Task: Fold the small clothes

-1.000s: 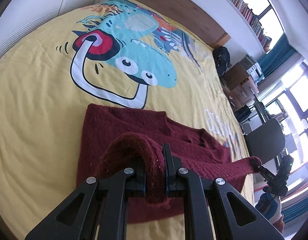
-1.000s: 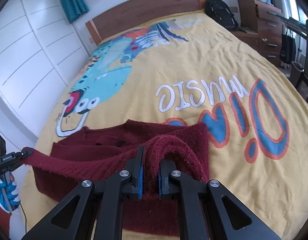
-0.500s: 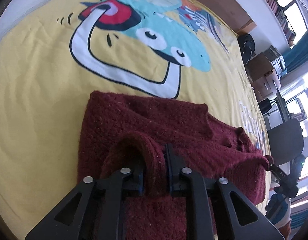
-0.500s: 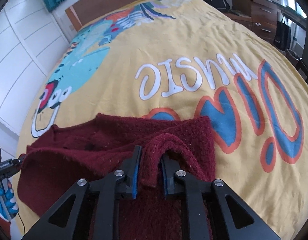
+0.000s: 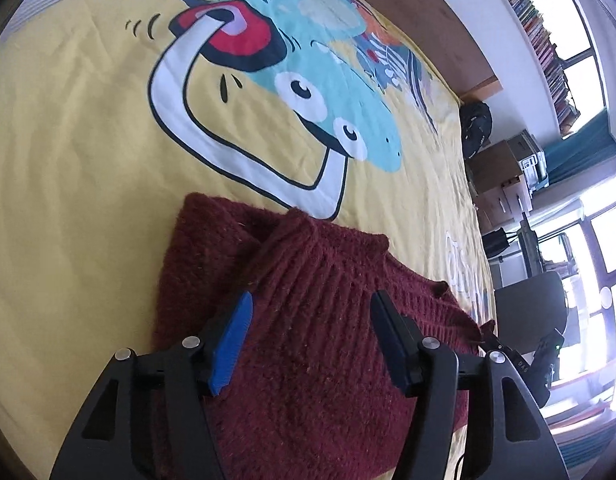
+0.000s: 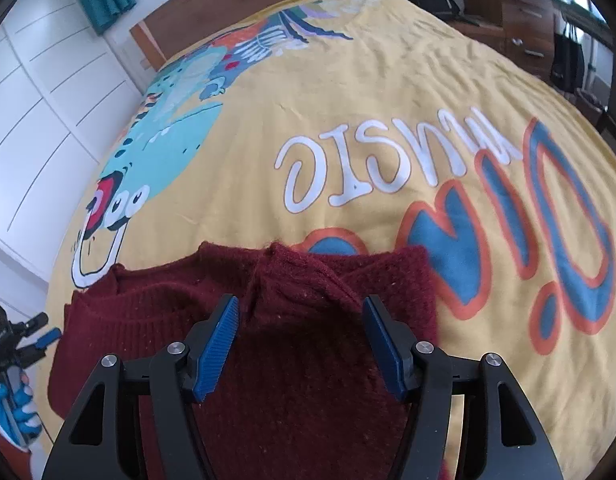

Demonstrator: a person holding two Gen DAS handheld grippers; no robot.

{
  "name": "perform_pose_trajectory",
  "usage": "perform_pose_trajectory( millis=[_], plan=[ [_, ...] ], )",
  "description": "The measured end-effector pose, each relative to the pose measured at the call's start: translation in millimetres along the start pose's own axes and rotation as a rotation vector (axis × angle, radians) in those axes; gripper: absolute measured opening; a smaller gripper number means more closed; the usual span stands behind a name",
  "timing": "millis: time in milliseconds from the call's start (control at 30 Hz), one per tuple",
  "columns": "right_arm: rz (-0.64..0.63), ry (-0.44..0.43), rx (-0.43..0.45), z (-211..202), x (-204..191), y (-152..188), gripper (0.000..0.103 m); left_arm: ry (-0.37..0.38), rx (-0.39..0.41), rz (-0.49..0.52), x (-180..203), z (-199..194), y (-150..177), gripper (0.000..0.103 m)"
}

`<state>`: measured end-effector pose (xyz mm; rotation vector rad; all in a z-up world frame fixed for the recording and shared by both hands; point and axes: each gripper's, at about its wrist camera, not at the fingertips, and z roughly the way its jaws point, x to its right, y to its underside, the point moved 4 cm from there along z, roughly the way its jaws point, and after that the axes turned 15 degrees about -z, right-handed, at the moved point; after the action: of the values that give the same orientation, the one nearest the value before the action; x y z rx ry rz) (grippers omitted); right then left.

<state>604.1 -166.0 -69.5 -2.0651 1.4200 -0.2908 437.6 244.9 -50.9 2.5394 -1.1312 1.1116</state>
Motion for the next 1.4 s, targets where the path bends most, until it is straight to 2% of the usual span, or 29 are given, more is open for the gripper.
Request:
perform_pose_trajectory(
  millis=[133, 233, 400, 500, 633, 933, 1133, 1300, 1400],
  plan=[
    [-0.08, 0.046, 0.023, -13, -5, -1, 0.066, -0.042, 0.042, 0.069, 7, -11, 2, 0.056],
    [-0.132, 0.044, 0.02, -14, -13, 5, 0.066, -0.083, 0.053, 0.155, 17, -9, 14, 0.056],
    [-0.201, 0.056, -0.036, 0, -28, 26, 0.066, -0.151, 0.063, 0.283, 31, 11, 41, 0.056],
    [-0.221, 0.074, -0.07, 7, -30, 43, 0.065, -0.196, 0.051, 0.328, 22, 24, 53, 0.056],
    [-0.217, 0.08, -0.086, 7, -24, 65, 0.066, -0.239, 0.03, 0.335, -4, 37, 69, 0.056],
    [-0.244, 0.103, -0.084, -16, -22, 108, 0.066, -0.245, 0.037, 0.385, -25, 22, 105, 0.056],
    [-0.244, 0.12, -0.106, -30, -26, 105, 0.066, -0.266, 0.03, 0.389, -19, 10, 113, 0.056],
    [-0.255, 0.109, -0.053, -51, -41, 94, 0.066, -0.249, 0.071, 0.412, 1, -5, 116, 0.056],
    [-0.264, 0.108, -0.039, -49, -51, 91, 0.066, -0.245, 0.094, 0.428, 7, -6, 121, 0.056]
  ],
)
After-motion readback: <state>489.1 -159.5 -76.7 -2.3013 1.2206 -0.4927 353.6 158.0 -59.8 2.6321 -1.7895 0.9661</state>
